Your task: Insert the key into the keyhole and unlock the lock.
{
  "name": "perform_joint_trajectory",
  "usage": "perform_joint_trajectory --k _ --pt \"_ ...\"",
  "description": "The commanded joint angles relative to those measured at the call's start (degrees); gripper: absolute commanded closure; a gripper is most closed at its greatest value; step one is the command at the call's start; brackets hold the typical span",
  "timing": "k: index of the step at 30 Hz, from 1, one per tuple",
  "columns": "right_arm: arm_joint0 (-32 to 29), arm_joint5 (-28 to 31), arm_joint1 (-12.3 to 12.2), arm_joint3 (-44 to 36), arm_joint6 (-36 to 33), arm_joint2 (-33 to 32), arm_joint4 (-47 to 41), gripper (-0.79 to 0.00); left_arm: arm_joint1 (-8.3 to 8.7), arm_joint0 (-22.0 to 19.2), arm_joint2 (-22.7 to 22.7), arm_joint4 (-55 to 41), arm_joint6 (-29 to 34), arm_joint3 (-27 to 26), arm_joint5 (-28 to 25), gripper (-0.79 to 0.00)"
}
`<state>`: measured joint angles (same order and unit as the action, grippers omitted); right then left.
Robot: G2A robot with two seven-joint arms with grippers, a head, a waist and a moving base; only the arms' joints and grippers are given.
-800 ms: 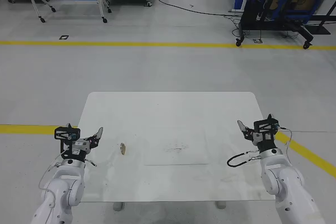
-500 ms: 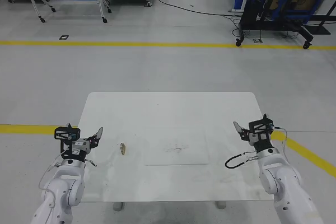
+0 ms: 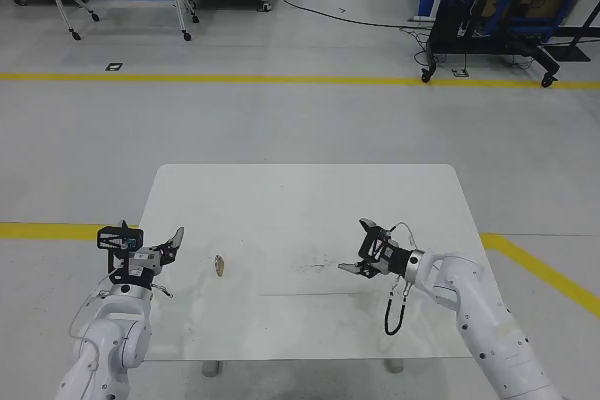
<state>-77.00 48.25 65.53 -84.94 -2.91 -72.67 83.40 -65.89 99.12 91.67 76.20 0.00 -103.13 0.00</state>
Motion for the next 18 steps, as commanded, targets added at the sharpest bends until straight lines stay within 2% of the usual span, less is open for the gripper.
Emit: perform_joint_trajectory --k 1,3,5,7,8,10,12,14,16,18 --pt "3.94 5.62 0.27 4.51 0.59 2.79 0.00 -0.785 0.00 0.00 0.00 0.00 0.00 0.00 0.00 -0.785" --pt "7.26 8.13 0.68 8.17 0.96 5.44 0.63 -0.785 0.00 0.00 0.00 0.00 0.00 0.00 0.00 -0.785" --pt "10.00 8.25 1.28 11.20 0.63 8.37 1.83 -0.653 0.00 0.00 0.00 0.00 0.00 0.00 0.00 -0.785" --pt "12.40 7.97 1.99 13.86 0.46 11.16 2.22 -0.659 0.00 0.00 0.00 0.00 0.00 0.00 0.00 -0.785" --pt "13.57 8.27 2.33 15.19 0.49 12.40 2.09 -0.690 0.00 0.00 0.00 0.00 0.00 0.00 0.00 -0.785" --pt "15.69 7.94 3.02 17.61 -0.07 14.69 2.11 -0.653 0.00 0.00 0.00 0.00 0.00 0.00 0.00 -0.785" --pt "17.45 8.07 3.71 19.33 -0.68 17.00 2.27 -0.557 0.00 0.00 0.00 0.00 0.00 0.00 0.00 -0.785" --pt "18.93 7.42 4.35 20.74 -1.58 19.04 2.83 -0.379 0.00 0.00 0.00 0.00 0.00 0.00 0.00 -0.785" --pt "20.03 7.29 4.86 21.84 -1.71 20.64 3.09 -0.339 0.00 0.00 0.00 0.00 0.00 0.00 0.00 -0.785" --pt "20.94 7.25 5.20 22.80 -1.48 21.74 3.44 -0.243 0.00 0.00 0.00 0.00 0.00 0.00 0.00 -0.785"
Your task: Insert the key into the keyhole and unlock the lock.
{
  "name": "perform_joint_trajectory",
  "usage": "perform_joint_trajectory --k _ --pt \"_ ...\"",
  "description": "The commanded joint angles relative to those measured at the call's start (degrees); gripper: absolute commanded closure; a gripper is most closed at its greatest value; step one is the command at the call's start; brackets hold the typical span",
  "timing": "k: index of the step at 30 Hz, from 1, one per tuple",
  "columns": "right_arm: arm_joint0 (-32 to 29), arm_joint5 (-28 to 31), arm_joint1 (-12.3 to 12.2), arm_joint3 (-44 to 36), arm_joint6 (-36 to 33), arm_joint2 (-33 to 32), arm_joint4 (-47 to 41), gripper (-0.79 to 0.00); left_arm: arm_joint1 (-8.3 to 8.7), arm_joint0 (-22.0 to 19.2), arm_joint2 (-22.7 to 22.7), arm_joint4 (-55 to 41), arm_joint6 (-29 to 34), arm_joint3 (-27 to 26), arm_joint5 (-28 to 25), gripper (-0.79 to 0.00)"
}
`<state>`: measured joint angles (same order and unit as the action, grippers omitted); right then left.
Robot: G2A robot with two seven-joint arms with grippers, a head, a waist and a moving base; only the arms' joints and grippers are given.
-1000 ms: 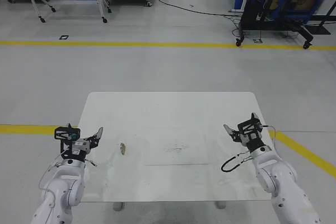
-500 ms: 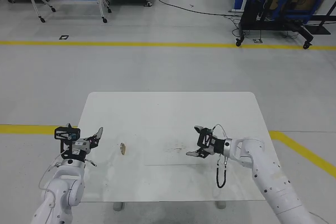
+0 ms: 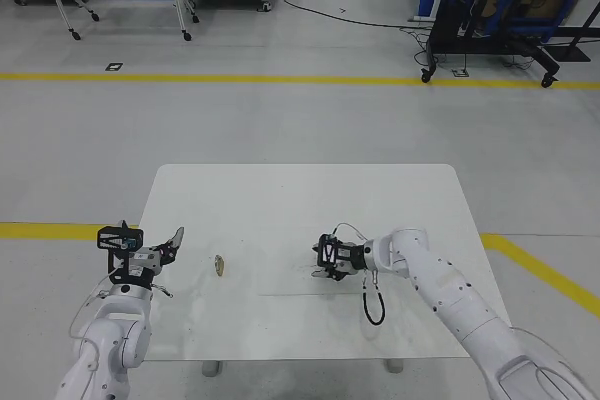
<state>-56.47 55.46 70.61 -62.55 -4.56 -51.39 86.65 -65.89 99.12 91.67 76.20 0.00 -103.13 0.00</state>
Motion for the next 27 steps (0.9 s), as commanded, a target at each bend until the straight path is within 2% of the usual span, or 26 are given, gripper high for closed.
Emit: perform_joint_trajectory --k 1,3,11,21,23,27 --pt "0.77 0.17 0.25 0.81 0.44 0.92 0.39 -0.142 0.00 0.00 0.00 0.00 0.00 0.00 0.00 -0.785" --pt "1.31 -0.05 0.42 1.48 0.99 1.63 1.01 0.000 0.00 0.00 0.00 0.00 0.00 0.00 0.00 -0.785" --pt "1.66 -1.70 0.30 1.32 3.19 2.49 3.40 0.000 0.00 0.00 0.00 0.00 0.00 0.00 0.00 -0.785" --pt "-2.32 -3.89 -1.89 -8.71 5.54 -0.49 8.31 0.000 0.00 0.00 0.00 0.00 0.00 0.00 0.00 -0.785" --pt "-3.42 -4.39 -2.36 -10.51 7.00 -1.64 8.27 0.000 0.00 0.00 0.00 0.00 0.00 0.00 0.00 -0.785" --pt "-7.07 -5.18 -3.49 -11.60 15.85 -6.72 1.85 0.000 0.00 0.00 0.00 0.00 0.00 0.00 0.00 -0.785"
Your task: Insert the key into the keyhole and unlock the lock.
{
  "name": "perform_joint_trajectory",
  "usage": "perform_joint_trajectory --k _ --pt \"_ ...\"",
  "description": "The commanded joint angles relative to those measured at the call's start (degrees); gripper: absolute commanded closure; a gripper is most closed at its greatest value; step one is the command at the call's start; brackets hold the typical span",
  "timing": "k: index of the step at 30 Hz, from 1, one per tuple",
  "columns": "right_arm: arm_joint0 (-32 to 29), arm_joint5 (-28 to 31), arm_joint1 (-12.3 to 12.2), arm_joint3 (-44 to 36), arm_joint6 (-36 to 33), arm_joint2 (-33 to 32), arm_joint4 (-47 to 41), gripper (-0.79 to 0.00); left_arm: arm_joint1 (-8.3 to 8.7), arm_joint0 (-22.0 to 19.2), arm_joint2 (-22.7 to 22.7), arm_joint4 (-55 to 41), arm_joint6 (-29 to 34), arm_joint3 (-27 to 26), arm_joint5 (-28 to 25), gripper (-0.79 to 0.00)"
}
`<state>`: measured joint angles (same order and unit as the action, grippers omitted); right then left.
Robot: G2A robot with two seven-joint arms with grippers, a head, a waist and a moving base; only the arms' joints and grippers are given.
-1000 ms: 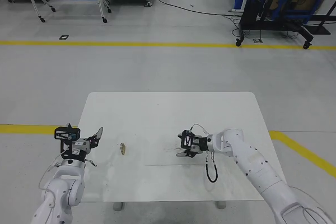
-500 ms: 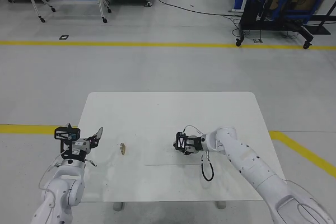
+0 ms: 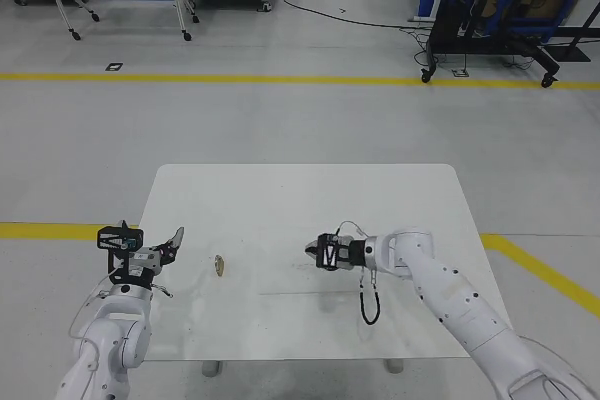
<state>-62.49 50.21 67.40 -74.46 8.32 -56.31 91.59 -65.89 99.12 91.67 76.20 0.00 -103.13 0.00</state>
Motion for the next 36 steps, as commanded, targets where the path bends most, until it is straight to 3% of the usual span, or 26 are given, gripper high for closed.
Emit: perform_joint_trajectory --k 1,6,24,28,32,36 --pt "-2.27 0.11 -0.56 0.64 5.48 -3.69 -6.54 0.000 0.00 0.00 0.00 0.00 0.00 0.00 0.00 -0.785" --pt "-6.53 7.79 -2.08 0.87 10.81 -10.75 -19.10 0.000 0.00 0.00 0.00 0.00 0.00 0.00 0.00 -0.785" --pt "-8.19 7.79 -2.58 0.05 10.70 -12.17 -20.58 0.000 -0.09 -0.18 -1.00 0.92 -0.73 -0.31 -0.24 -0.785" --pt "-4.09 7.79 -1.57 5.48 11.91 -7.78 -31.38 0.000 -0.63 -3.35 -5.83 -5.99 -7.20 2.42 -9.74 -0.785" --pt "1.68 7.79 -0.78 11.34 12.26 0.12 -42.76 0.000 -1.00 -11.91 -10.70 -16.22 -7.17 10.71 -26.74 -0.785" --pt "5.14 7.79 -0.73 14.43 11.62 6.37 -51.65 0.000 -1.50 -20.87 -15.21 -32.23 -3.91 20.27 -45.91 -0.785"
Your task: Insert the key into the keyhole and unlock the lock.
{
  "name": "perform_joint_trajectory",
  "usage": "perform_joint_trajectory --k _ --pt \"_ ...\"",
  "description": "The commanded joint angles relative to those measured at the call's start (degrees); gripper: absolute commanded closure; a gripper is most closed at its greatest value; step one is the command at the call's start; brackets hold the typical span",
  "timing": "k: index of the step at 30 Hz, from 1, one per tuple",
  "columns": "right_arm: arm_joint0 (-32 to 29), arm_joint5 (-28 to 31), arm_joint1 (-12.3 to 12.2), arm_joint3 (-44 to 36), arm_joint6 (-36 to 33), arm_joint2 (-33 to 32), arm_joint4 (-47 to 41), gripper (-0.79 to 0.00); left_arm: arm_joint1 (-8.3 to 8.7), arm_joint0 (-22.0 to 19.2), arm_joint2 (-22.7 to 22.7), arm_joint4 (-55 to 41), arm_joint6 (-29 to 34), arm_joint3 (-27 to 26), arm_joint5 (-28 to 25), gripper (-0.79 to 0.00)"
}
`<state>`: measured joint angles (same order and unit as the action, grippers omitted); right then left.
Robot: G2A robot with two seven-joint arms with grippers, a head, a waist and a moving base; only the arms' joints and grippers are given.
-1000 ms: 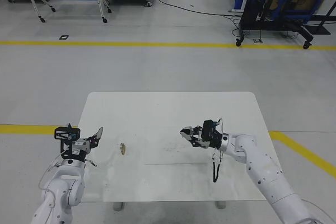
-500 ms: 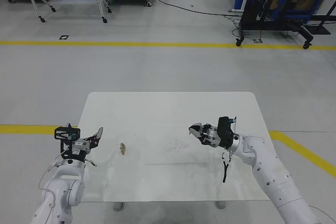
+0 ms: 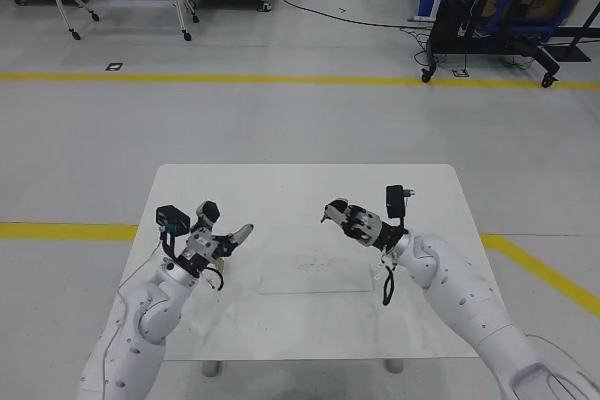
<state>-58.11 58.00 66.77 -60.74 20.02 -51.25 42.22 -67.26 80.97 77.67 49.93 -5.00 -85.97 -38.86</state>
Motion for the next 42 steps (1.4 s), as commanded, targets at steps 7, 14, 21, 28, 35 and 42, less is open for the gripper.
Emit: perform_joint_trajectory --k 7,14,21,28,35,42 --pt "2.19 0.00 -0.83 2.19 1.51 5.13 -10.61 0.000 -0.62 -9.19 -4.02 -9.80 7.50 7.98 -4.57 -0.785" --pt "1.99 -0.41 -0.76 1.58 1.16 5.18 -10.88 0.000 -0.83 -8.96 -5.19 -12.76 7.62 8.35 -6.74 -0.785" --pt "3.49 0.00 0.98 -0.04 -8.71 8.53 -29.03 0.000 -1.26 -13.33 -12.41 -38.97 17.46 14.43 -19.14 -0.785" --pt "6.63 0.00 2.68 2.78 -23.74 12.54 -49.57 0.000 0.19 -16.27 -16.49 -69.95 40.55 16.74 -19.14 -0.354" --pt "9.10 0.00 4.53 6.63 -34.83 14.78 -61.27 0.000 0.16 -19.13 -17.03 -76.92 50.33 20.94 -19.14 -0.160" --pt "10.60 0.00 6.41 9.76 -41.18 15.92 -66.30 0.000 -0.81 -20.80 -17.88 -70.87 48.36 23.27 -19.14 -0.194"
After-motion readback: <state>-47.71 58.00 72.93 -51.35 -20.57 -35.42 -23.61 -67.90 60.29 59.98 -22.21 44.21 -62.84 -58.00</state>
